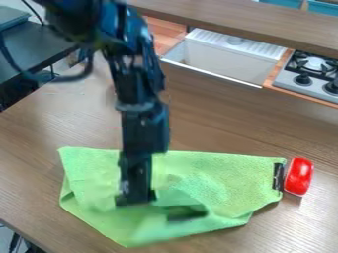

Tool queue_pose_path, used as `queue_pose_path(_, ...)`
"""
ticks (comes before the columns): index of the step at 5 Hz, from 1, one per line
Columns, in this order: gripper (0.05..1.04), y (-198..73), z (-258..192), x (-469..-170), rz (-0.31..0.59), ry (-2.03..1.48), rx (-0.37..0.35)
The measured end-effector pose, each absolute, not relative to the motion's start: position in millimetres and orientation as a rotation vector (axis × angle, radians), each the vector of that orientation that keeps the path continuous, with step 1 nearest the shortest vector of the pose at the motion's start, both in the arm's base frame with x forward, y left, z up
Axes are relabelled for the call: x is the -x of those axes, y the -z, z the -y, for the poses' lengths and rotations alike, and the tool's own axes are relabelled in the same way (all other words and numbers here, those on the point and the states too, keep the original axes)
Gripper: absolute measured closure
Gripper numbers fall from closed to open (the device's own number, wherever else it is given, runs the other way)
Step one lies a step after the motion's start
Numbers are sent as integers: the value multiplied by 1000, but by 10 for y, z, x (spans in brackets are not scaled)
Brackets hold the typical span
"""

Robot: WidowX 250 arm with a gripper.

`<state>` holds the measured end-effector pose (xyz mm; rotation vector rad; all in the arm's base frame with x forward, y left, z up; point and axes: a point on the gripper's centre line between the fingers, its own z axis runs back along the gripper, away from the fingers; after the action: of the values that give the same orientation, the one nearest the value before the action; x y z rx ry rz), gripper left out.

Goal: Unfold the cloth from bottom right to top left

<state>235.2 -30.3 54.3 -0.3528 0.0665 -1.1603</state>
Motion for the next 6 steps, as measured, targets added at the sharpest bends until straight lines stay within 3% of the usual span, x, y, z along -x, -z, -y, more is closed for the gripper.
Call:
queue_pose_path(3,1032,-754,-116,-2833,21,986,410)
queue_pose_path(6,1032,-592,-698,-3457,19,755,501)
